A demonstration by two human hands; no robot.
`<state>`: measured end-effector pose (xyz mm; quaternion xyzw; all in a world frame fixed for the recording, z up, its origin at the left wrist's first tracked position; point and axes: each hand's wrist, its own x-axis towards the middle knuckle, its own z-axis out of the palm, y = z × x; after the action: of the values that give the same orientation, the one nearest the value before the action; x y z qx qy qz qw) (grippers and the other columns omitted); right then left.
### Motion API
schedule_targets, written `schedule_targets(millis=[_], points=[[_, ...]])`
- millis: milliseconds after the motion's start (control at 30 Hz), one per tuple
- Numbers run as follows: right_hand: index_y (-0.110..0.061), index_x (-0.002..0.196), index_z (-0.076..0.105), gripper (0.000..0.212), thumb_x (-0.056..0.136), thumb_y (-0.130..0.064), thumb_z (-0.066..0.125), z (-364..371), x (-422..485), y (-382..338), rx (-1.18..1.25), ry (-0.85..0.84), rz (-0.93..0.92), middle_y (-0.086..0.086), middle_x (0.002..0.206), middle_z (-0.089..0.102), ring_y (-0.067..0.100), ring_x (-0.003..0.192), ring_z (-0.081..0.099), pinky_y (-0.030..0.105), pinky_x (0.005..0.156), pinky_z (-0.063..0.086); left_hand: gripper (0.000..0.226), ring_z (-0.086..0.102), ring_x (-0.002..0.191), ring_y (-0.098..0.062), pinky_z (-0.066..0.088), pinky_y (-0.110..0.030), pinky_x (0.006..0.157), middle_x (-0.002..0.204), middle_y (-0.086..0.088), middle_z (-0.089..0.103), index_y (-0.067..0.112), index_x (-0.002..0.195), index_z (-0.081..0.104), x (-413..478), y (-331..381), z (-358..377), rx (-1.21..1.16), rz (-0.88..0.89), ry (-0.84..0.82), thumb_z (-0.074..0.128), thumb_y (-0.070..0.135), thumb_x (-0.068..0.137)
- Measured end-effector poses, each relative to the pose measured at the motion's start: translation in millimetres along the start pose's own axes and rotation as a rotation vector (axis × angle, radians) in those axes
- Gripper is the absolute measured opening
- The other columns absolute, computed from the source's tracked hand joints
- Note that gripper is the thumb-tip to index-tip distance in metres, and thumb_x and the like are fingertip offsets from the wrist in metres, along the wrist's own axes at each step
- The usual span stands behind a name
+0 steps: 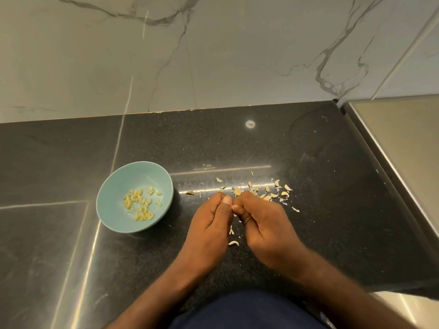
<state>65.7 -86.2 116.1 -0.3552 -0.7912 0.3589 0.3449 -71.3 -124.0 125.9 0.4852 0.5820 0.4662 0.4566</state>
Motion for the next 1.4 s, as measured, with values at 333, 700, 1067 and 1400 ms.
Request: schedule_targets(millis=[333, 700, 1067, 1400], points=[[-0.024, 0.103, 0.054, 0.019, 0.091, -0.01, 0.05, -7.4, 7.6, 21.5, -0.286, -0.028, -0.249, -0.007, 0.08, 0.056, 0.008, 0.065, 0.049, 0.03, 0.055, 0.046, 0.034, 0.018, 0.045, -0.007, 0.015, -0.019, 0.041, 0.056, 0.005, 0.027, 0.019, 0.07, 0.044, 1.6, 15.0, -7.3, -0.36, -0.427, -0.184, 0.034, 0.02, 0.103], [-0.02, 0.095, 0.059, 0.01, 0.099, -0.026, 0.053, -4.9, -5.0, 8.1, 0.118, 0.089, 0.029, -0.003, 0.075, 0.059, 0.021, 0.063, 0.056, 0.044, 0.056, 0.047, 0.034, 0.021, 0.045, -0.008, 0.015, -0.023, 0.043, 0.055, 0.004, 0.031, 0.018, 0.073, 0.044, 0.8, 21.0, -1.9, -0.415, -0.388, -0.127, 0.037, 0.028, 0.104], [-0.008, 0.087, 0.07, 0.024, 0.083, -0.031, 0.064, -16.9, 3.3, -15.1, 0.541, 0.204, 0.418, 0.008, 0.068, 0.069, 0.015, 0.055, 0.061, 0.022, 0.052, 0.05, 0.033, 0.036, 0.05, -0.003, 0.033, -0.015, 0.048, 0.064, 0.002, 0.045, 0.016, 0.079, 0.054, 0.5, 15.8, -0.6, -0.216, -0.167, -0.032, 0.04, 0.03, 0.105], [-0.018, 0.092, 0.074, 0.017, 0.077, -0.025, 0.071, -21.7, 0.3, -16.2, 0.565, 0.118, 0.434, 0.006, 0.075, 0.072, 0.02, 0.063, 0.064, 0.027, 0.055, 0.054, 0.023, 0.041, 0.052, -0.004, 0.037, -0.018, 0.049, 0.065, 0.004, 0.051, 0.008, 0.094, 0.057, -3.6, 17.0, 2.3, -0.166, -0.105, -0.011, 0.044, 0.025, 0.103]])
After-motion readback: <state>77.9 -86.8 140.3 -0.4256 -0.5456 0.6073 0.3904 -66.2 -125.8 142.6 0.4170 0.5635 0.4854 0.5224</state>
